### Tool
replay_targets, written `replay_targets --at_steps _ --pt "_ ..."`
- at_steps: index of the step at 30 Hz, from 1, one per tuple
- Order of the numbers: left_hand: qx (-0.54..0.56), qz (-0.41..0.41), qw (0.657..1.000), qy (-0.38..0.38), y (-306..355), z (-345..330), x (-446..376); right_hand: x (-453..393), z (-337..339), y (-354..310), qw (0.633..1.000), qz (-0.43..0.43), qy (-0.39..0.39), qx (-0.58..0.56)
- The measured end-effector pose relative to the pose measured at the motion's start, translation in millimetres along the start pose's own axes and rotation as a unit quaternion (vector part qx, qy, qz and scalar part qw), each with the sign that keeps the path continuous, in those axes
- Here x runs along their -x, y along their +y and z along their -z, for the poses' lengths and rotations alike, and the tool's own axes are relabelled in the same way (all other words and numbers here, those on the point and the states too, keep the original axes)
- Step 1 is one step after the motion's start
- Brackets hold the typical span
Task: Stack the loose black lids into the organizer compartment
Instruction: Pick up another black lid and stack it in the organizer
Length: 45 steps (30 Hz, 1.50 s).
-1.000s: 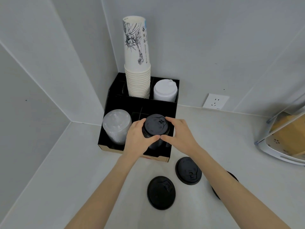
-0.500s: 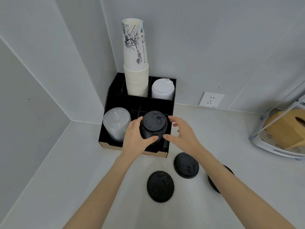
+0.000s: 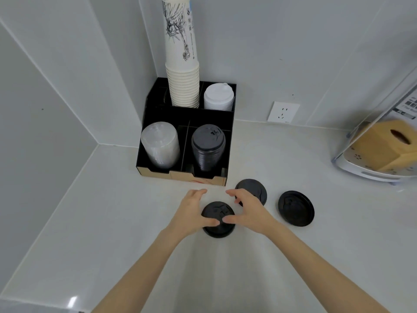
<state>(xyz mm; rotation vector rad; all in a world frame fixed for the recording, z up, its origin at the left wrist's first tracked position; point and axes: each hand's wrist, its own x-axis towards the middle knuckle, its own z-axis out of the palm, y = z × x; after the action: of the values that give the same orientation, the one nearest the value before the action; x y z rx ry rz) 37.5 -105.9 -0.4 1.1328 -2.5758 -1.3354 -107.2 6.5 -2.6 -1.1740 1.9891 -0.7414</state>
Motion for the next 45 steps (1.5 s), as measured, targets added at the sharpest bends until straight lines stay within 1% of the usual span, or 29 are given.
replay_targets --at_steps 3,7,14,18,21,24,31,35,41,45 --pt "-0.005 0.021 1.0 -0.008 -5.3 -11.4 6.6 3.8 -9.2 6.5 0.999 -0.012 -0.031 0.034" --pt "-0.007 0.011 1.0 0.001 -7.0 -21.3 12.9 3.7 -17.7 10.5 0.997 -0.005 -0.033 0.071" --pt "-0.008 -0.004 0.999 0.032 -4.9 -27.3 12.2 3.2 -21.1 11.4 0.999 0.003 -0.004 0.034" --pt "0.002 -0.028 0.998 0.051 1.9 -12.5 6.3 1.0 -9.3 1.7 1.0 0.014 0.017 0.016" --pt "0.036 -0.047 0.996 0.065 11.0 2.4 2.4 -3.5 2.3 -8.1 0.999 0.03 0.033 0.002" --pt "0.057 -0.071 0.992 0.093 19.6 16.5 -3.2 -9.9 17.1 -20.8 0.998 0.047 0.048 -0.013" --pt "0.084 -0.097 0.98 0.155 42.7 55.5 -20.4 -26.9 54.8 -54.1 0.991 0.085 0.1 -0.038" --pt "0.107 -0.111 0.972 0.175 56.0 77.0 -33.5 -42.6 71.9 -70.1 0.986 0.101 0.124 -0.054" --pt "0.103 -0.116 0.969 0.193 61.6 98.3 -61.2 -72.8 87.6 -85.2 0.982 0.12 0.134 -0.06" --pt "0.101 -0.108 0.968 0.201 57.1 102.1 -78.7 -91.8 88.3 -83.7 0.984 0.109 0.131 -0.055"
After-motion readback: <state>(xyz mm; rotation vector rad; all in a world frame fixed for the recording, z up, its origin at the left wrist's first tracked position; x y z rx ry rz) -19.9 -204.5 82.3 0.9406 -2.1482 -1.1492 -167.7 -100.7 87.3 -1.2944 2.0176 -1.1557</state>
